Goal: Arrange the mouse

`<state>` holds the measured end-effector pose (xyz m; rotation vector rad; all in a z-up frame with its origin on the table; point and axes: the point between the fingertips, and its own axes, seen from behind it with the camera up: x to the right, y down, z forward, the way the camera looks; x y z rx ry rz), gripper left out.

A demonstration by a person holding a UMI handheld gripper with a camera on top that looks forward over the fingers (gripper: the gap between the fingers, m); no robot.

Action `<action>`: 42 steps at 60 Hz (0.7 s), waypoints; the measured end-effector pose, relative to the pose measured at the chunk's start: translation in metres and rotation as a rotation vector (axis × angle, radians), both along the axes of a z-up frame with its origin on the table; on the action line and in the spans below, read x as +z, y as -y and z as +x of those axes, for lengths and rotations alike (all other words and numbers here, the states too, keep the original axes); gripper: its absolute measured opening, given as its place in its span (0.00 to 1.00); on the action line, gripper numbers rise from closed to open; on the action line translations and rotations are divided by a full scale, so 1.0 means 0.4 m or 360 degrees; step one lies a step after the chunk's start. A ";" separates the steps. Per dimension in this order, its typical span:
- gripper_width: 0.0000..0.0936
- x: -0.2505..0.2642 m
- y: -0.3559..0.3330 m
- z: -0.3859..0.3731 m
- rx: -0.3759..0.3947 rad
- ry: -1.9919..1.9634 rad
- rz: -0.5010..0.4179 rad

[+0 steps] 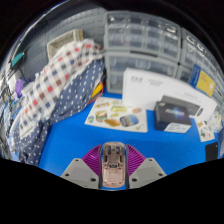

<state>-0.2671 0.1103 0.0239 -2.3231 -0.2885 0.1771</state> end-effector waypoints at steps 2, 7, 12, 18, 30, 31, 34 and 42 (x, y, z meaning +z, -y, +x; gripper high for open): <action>0.32 0.048 -0.004 0.032 0.0005 -0.0007 0.0046; 0.32 0.189 -0.018 0.161 0.0002 0.0033 0.0203; 0.32 0.335 -0.031 0.326 -0.0017 0.0057 0.0377; 0.32 0.471 -0.031 0.561 -0.0032 0.0104 0.0523; 0.32 0.513 -0.024 1.033 -0.0198 0.0170 0.0556; 0.32 0.503 -0.022 1.070 -0.0213 0.0184 0.0544; 0.32 0.458 -0.012 1.168 -0.0261 0.0210 0.0485; 0.32 0.290 0.004 1.324 -0.0354 0.0143 0.0318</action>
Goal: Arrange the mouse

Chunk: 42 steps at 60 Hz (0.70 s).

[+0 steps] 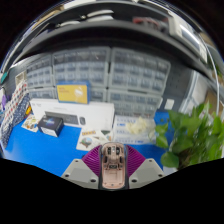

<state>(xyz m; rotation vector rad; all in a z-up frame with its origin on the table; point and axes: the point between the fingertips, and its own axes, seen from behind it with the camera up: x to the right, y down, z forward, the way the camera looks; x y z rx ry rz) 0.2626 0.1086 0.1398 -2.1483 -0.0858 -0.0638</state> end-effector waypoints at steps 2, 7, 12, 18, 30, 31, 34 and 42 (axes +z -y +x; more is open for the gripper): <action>0.32 -0.050 0.004 0.020 -0.0009 -0.0032 -0.0047; 0.32 -0.164 0.025 0.044 -0.0007 -0.0061 -0.0158; 0.32 -0.243 0.043 0.035 0.0015 -0.0125 -0.0228; 0.32 -0.326 0.059 0.032 0.0038 -0.0113 -0.0306; 0.34 -0.396 0.074 0.022 0.0029 -0.0156 -0.0313; 0.36 -0.395 0.074 0.023 0.0021 -0.0175 -0.0304; 0.39 -0.390 0.073 0.024 0.0008 -0.0208 -0.0277; 0.45 -0.392 0.074 0.024 0.0028 -0.0177 -0.0293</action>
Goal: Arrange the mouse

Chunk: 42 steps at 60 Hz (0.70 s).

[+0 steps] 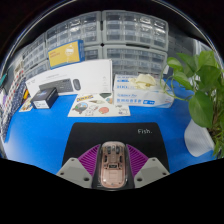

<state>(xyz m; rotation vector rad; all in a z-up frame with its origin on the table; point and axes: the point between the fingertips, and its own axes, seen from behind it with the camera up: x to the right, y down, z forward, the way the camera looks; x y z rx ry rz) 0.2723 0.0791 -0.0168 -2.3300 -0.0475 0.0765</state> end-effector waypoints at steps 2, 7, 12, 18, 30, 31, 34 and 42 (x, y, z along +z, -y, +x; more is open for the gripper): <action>0.47 -0.001 -0.001 -0.001 0.0007 0.0008 -0.0011; 0.57 -0.002 0.000 0.008 -0.0015 0.0041 -0.0046; 0.89 0.004 0.008 0.023 -0.0050 0.0063 -0.0082; 0.91 0.049 0.021 0.004 -0.0023 0.0048 -0.0061; 0.92 0.202 0.085 -0.013 -0.0015 0.0093 0.0015; 0.92 0.217 0.092 -0.015 -0.0014 0.0097 0.0025; 0.92 0.263 0.109 -0.023 -0.0018 0.0094 0.0066; 0.92 0.360 0.155 -0.061 -0.0019 0.0026 0.0171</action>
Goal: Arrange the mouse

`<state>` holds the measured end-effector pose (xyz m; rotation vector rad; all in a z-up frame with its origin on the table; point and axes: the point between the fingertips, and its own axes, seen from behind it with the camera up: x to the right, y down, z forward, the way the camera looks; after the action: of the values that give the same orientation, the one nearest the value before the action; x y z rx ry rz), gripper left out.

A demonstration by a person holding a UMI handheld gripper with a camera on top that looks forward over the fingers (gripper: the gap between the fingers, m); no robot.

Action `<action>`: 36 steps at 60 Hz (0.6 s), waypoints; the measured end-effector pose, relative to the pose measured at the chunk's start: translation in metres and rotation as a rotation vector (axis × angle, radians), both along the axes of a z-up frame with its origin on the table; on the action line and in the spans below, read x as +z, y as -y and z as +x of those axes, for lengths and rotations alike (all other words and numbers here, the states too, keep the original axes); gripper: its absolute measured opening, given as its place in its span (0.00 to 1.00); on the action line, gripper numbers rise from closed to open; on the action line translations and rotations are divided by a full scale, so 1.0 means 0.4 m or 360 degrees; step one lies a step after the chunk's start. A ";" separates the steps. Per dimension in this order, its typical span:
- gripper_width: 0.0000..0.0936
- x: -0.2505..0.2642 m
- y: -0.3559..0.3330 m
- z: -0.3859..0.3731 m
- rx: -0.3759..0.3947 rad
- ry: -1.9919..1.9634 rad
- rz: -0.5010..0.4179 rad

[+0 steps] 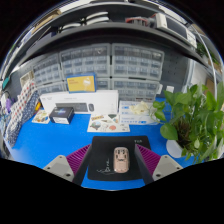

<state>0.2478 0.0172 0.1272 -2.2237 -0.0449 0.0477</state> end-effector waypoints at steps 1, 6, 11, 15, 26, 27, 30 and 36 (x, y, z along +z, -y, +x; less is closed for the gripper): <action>0.92 0.009 0.004 -0.005 -0.0003 -0.0005 0.0005; 0.92 0.044 0.030 -0.021 -0.0002 -0.0030 0.0033; 0.92 0.077 0.051 -0.038 -0.0007 -0.0057 0.0072; 0.92 0.097 0.067 -0.049 0.0000 -0.0066 0.0091; 0.91 0.134 0.102 -0.067 0.0025 -0.0037 0.0114; 0.91 0.136 0.104 -0.071 0.0029 -0.0039 0.0115; 0.91 0.143 0.106 -0.082 0.0035 -0.0048 0.0117; 0.91 0.155 0.112 -0.099 0.0041 -0.0057 0.0129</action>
<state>0.2080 -0.0278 0.1892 -2.1411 -0.0552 0.0982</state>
